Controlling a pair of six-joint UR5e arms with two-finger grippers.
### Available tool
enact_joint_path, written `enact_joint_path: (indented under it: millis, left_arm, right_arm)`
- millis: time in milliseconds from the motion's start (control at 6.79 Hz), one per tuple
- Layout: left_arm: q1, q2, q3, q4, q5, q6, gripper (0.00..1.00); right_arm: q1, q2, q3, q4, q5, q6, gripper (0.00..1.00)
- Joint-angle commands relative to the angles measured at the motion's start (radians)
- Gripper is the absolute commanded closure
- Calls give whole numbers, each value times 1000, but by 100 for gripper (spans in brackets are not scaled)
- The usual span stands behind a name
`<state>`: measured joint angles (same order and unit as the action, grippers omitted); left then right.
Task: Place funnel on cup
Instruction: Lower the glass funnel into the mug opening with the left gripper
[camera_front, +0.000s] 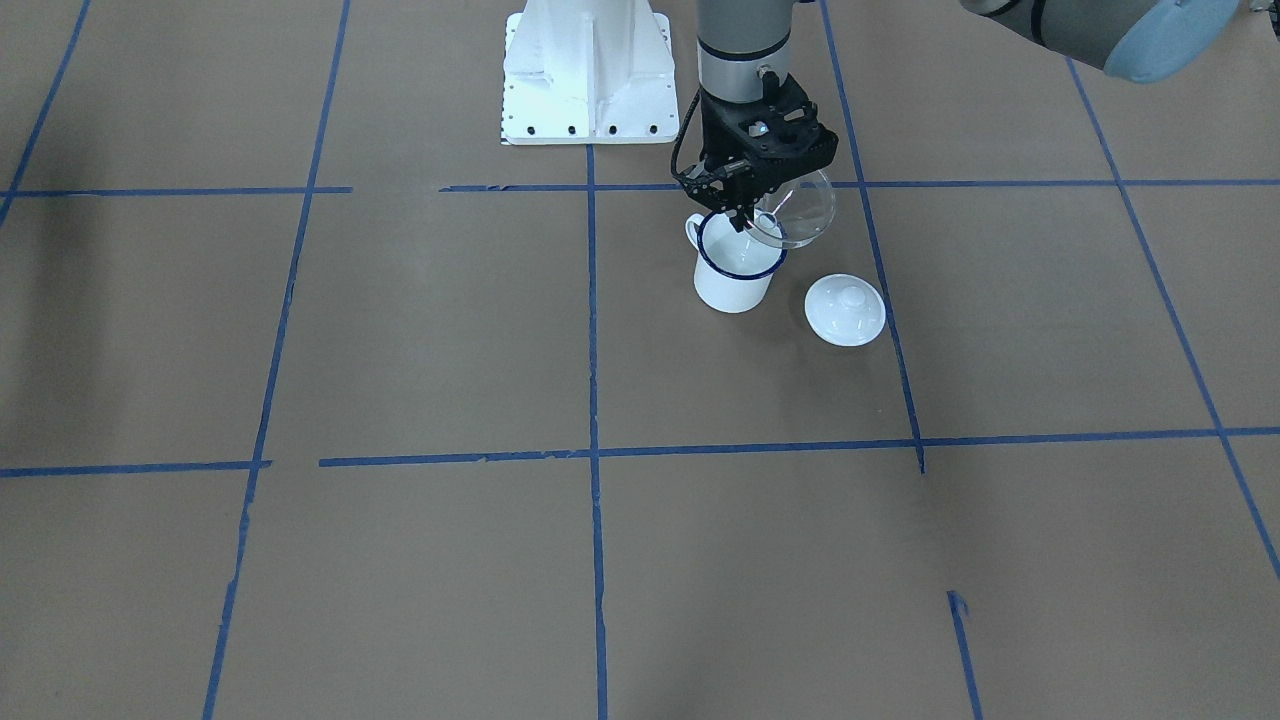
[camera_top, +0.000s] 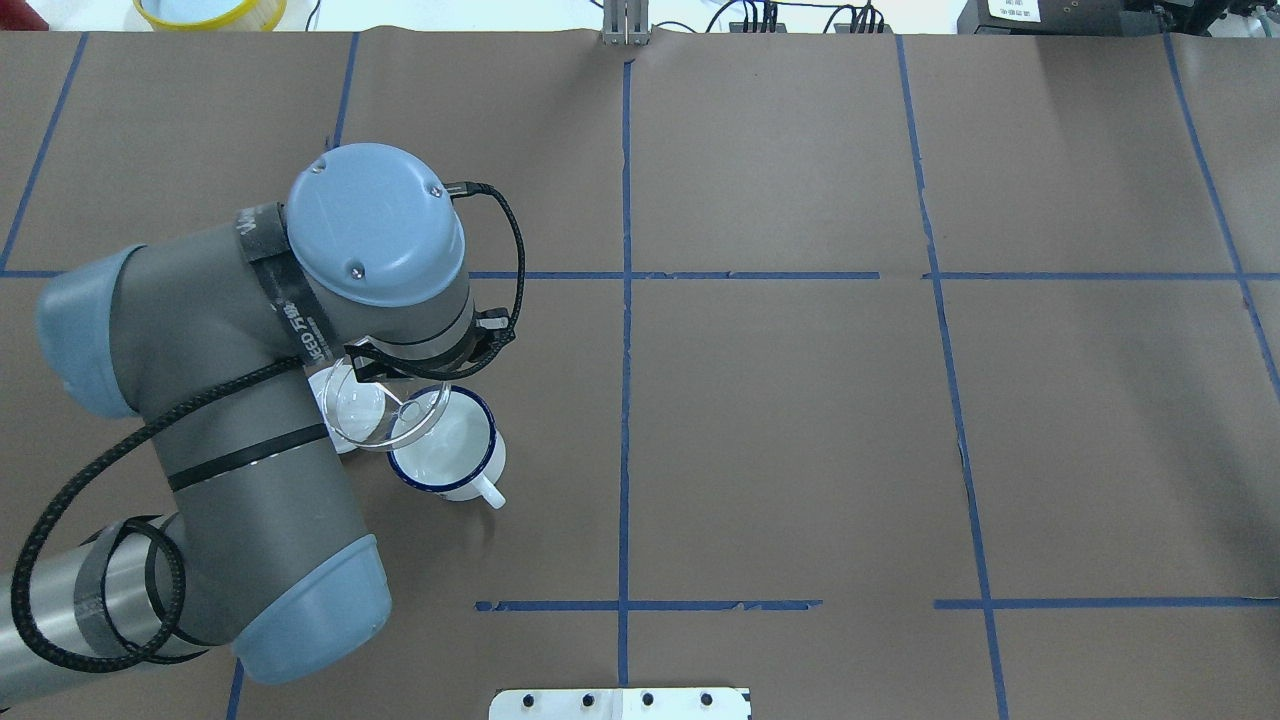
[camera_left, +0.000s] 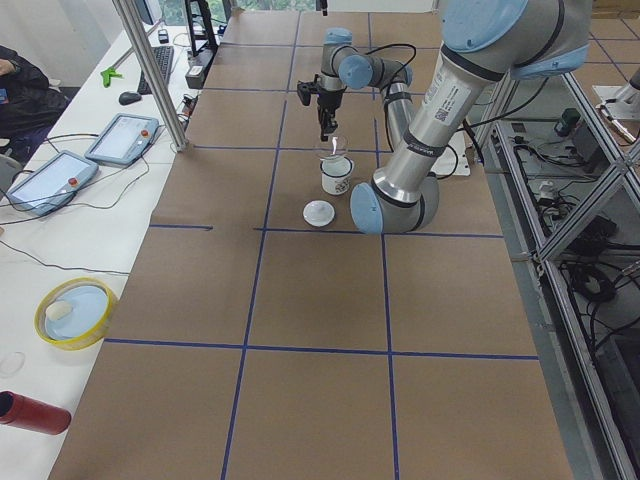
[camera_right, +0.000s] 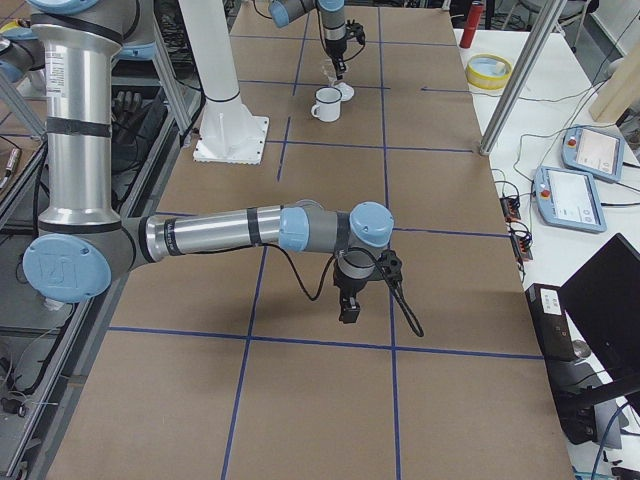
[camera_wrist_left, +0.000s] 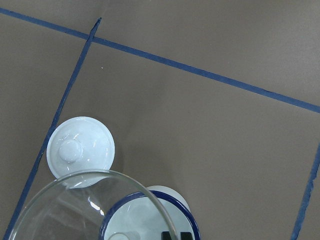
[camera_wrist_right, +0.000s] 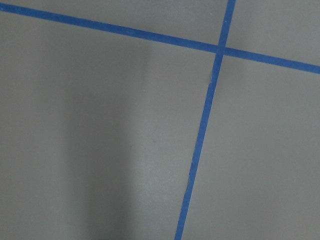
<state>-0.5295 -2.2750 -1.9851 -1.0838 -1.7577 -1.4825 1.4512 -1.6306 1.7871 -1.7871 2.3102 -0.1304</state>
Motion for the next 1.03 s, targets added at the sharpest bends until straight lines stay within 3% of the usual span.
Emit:
enact_joint_path:
  millis: [0, 147, 295, 442, 589, 884]
  left_arm:
    - [34, 5, 54, -57, 17, -5, 100]
    - [52, 9, 64, -70, 30, -7, 100]
    - [54, 9, 71, -70, 32, -4, 57]
    - [71, 17, 75, -68, 65, -5, 1]
    - [88, 17, 68, -68, 110, -7, 0]
    - [88, 20, 34, -68, 112, -9, 0]
  right_arm:
    - [0, 0, 0, -2, 0, 0, 0]
    - [0, 0, 0, 0, 0, 0, 0]
    - [0, 0, 0, 0, 0, 0, 0]
    - [0, 0, 0, 0, 0, 0, 0]
    - [0, 0, 0, 0, 0, 0, 0]
    - [0, 0, 0, 0, 0, 0, 0]
